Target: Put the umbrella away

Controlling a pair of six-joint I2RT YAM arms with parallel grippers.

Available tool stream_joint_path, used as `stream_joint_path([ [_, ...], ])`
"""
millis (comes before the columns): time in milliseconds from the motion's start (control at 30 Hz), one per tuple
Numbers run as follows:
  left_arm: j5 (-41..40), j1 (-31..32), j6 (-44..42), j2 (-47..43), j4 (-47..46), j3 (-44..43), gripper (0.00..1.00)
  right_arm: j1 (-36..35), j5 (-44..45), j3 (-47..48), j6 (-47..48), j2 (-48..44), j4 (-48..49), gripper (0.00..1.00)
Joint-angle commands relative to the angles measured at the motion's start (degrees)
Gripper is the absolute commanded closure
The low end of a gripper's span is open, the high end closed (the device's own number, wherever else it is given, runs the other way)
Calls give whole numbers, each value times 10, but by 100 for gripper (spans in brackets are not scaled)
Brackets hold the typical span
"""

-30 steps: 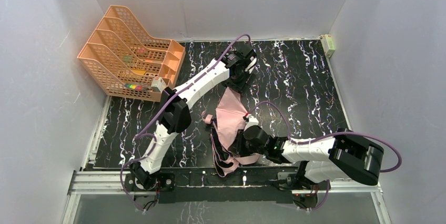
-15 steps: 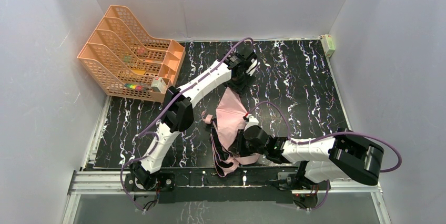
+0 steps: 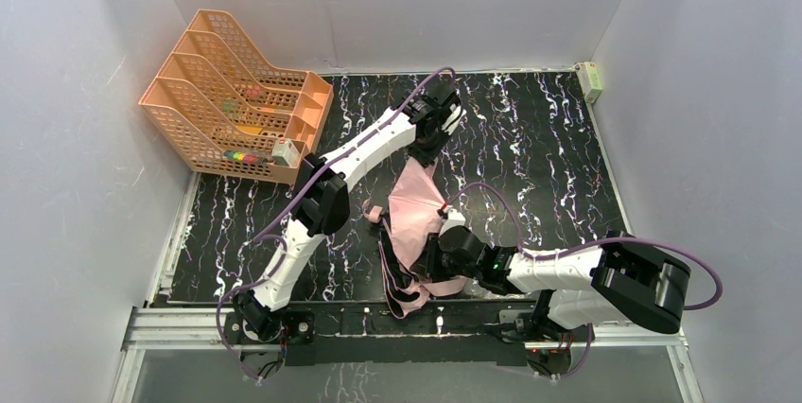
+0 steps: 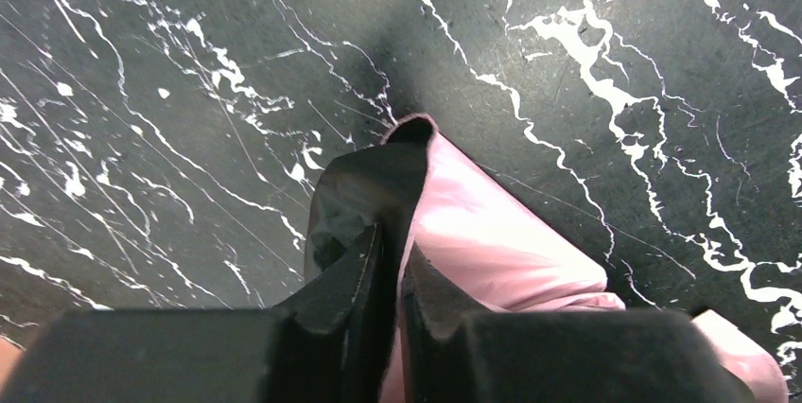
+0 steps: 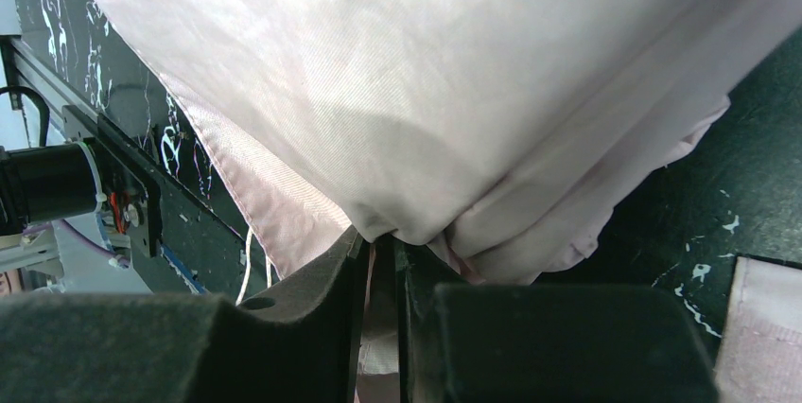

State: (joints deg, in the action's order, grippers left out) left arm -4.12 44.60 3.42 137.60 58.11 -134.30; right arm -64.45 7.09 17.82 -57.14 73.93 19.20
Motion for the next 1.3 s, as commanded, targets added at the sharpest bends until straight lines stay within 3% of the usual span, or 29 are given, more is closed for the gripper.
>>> stream_joint_path([
  [0,-12,-9,-2,-33,-13,-33,96,0,3,-36,17,32,-137,75],
  [200,18,-40,39,-75,-36,-40,100,0,2,-37,16,35,-134,75],
  [533,166,-105,106,-173,-38,7,100,0,1,-38,13,41,-130,75],
  [900,264,-106,144,-331,-67,256,100,0,-3,-31,15,62,-119,75],
  [1067,327,-106,198,-419,-174,366,100,0,-6,-26,18,71,-116,75],
  [1267,340,-106,294,-530,-330,496,100,0,-5,-24,18,70,-116,75],
])
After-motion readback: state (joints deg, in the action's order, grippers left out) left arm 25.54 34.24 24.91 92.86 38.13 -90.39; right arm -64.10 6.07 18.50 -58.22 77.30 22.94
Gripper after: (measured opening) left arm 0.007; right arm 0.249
